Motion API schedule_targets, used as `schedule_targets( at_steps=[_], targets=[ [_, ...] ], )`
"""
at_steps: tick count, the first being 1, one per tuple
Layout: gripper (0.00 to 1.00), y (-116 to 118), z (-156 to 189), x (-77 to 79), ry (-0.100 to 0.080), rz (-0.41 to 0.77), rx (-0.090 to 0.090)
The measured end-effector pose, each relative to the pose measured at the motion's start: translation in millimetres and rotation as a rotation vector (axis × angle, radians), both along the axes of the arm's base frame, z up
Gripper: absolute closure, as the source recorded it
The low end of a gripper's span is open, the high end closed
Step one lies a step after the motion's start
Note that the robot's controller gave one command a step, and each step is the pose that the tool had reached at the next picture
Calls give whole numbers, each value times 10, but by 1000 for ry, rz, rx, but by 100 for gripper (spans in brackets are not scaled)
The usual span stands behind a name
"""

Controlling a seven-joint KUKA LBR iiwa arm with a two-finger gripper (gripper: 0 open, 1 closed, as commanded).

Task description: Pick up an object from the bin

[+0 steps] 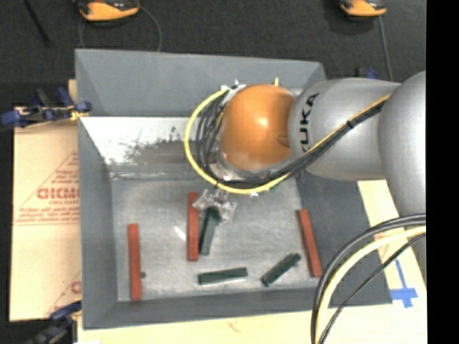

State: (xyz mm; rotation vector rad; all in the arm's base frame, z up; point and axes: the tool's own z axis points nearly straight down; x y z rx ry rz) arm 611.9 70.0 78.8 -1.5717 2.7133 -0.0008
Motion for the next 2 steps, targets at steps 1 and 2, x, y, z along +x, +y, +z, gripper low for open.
schedule_targets(
  at_steps=[1, 2],
  targets=[
    [100, 117, -73, 92, 0, 546, -3],
    [100, 267, 1245, 386, -9, 551, -4]
  ],
)
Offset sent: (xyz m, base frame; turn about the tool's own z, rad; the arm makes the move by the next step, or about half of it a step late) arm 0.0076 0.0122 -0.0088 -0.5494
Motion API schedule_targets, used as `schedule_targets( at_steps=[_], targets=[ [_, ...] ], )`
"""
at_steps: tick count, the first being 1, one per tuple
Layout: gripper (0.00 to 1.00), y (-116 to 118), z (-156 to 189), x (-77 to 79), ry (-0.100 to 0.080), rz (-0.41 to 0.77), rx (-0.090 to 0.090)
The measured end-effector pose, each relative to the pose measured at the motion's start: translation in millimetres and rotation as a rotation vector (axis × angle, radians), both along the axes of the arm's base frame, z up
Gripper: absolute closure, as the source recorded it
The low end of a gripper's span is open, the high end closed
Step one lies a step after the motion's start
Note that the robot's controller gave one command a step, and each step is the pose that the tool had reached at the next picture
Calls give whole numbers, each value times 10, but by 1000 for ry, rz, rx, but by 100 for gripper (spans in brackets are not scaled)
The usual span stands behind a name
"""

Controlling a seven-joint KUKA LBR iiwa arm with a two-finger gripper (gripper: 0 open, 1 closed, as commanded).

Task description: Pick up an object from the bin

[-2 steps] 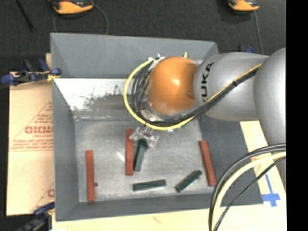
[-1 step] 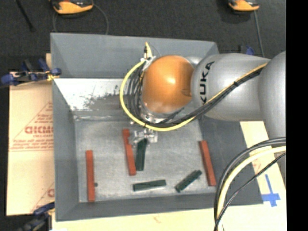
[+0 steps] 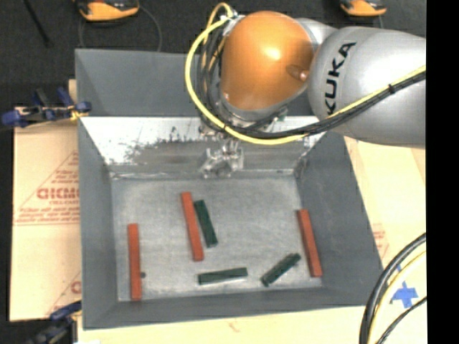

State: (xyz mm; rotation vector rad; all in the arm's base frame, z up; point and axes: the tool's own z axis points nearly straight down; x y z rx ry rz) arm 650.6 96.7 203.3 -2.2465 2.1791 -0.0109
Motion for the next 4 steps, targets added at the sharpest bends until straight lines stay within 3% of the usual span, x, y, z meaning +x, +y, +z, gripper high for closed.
schedule_targets(
  at_steps=[1, 2, 3, 4],
  targets=[
    [0, -9, -54, -23, 11, -3, 0],
    [0, -187, -510, -914, 19, 114, -3],
    [0, 235, -1235, -783, 15, 313, -3],
    [100, 231, -1212, -768, 12, 307, -3]
  ],
)
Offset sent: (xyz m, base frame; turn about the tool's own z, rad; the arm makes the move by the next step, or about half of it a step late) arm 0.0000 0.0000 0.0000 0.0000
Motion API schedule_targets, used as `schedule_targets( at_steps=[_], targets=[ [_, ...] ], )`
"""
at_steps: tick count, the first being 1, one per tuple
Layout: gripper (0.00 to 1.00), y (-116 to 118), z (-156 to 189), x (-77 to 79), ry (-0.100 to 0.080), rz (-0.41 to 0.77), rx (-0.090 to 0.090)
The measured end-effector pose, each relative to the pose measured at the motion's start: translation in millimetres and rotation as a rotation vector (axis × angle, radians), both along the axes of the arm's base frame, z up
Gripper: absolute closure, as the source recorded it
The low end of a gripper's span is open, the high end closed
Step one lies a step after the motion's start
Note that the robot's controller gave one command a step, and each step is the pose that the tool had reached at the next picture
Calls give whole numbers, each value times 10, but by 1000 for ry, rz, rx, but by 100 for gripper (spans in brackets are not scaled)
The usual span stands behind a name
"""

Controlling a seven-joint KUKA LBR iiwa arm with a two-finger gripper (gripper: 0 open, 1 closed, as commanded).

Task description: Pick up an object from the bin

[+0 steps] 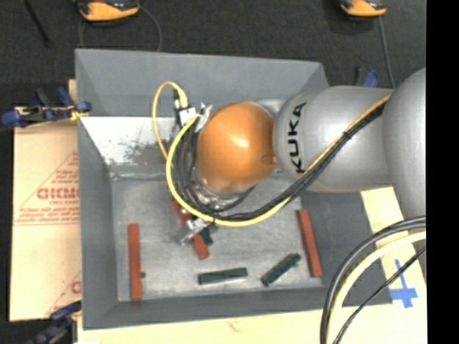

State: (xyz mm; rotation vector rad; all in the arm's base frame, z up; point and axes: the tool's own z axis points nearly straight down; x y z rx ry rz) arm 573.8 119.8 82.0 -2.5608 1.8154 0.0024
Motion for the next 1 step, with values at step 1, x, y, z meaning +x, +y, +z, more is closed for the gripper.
schedule_targets(
  at_steps=[1],
  targets=[
    [100, 50, 1267, -96, -8, 97, -1]
  ],
)
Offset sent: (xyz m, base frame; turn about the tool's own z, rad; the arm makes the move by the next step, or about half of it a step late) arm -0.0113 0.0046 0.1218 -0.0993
